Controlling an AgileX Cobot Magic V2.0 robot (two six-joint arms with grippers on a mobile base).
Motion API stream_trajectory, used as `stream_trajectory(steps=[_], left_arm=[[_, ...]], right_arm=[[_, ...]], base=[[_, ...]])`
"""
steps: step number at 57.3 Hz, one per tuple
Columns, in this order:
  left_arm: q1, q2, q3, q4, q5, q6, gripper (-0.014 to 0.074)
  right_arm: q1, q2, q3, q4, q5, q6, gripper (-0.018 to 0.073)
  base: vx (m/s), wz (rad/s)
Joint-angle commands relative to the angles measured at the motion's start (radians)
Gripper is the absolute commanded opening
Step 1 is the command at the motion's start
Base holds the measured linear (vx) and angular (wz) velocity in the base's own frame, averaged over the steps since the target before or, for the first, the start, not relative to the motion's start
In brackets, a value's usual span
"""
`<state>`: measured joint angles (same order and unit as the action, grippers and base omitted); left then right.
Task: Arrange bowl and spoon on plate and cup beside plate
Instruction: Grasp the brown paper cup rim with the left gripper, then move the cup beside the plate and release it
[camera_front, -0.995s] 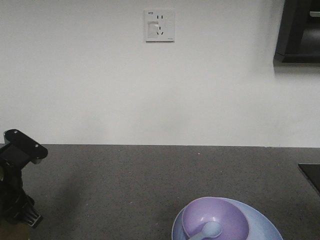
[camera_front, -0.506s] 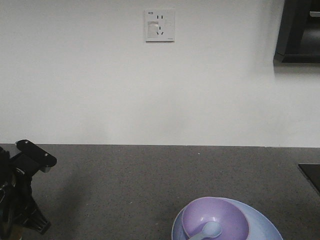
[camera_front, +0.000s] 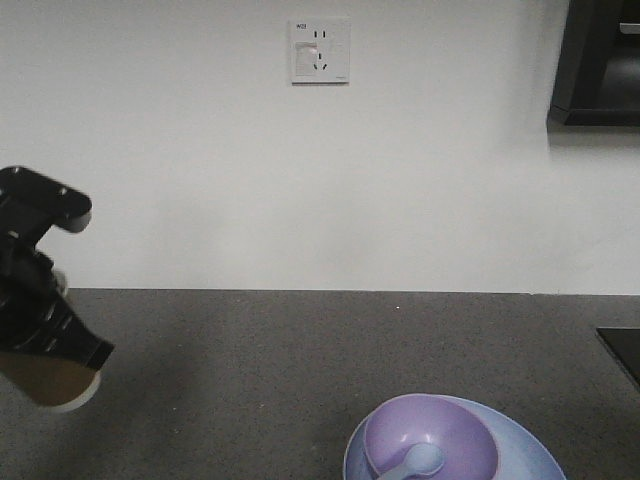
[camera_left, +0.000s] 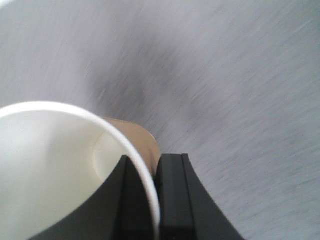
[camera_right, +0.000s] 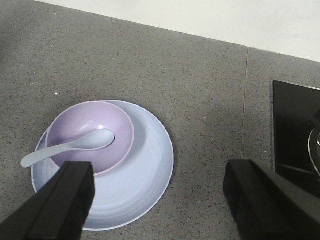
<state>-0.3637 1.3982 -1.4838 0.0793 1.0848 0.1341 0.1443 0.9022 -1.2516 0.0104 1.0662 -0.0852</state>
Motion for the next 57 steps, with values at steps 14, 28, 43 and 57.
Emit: stream_trajectory(steps=[14,28,43,57], left_arm=[[-0.223,0.136,-0.203,-0.068,0.012,-0.021,0.0],[-0.34,0.272,-0.255,-0.063,0.004,-0.043,0.0],[-0.419,0.38,-0.303,-0.063,0.012,-0.06,0.0],[-0.44,0.425,-0.309,-0.063,0.012,-0.062,0.0]], right_arm=[[-0.002,-0.005,-0.028,-0.005,-0.07,-0.003,0.0581],[-0.002,-0.005,-0.028,-0.005,-0.07,-0.005,0.0581],[-0.002,-0.005,-0.028,-0.005,-0.07,-0.006,0.0581],[-0.002,-0.005,-0.028,-0.005,-0.07,-0.006,0.0581]], base=[[0.0,0.0],[0.0,0.0],[0.0,0.0],[0.0,0.0]])
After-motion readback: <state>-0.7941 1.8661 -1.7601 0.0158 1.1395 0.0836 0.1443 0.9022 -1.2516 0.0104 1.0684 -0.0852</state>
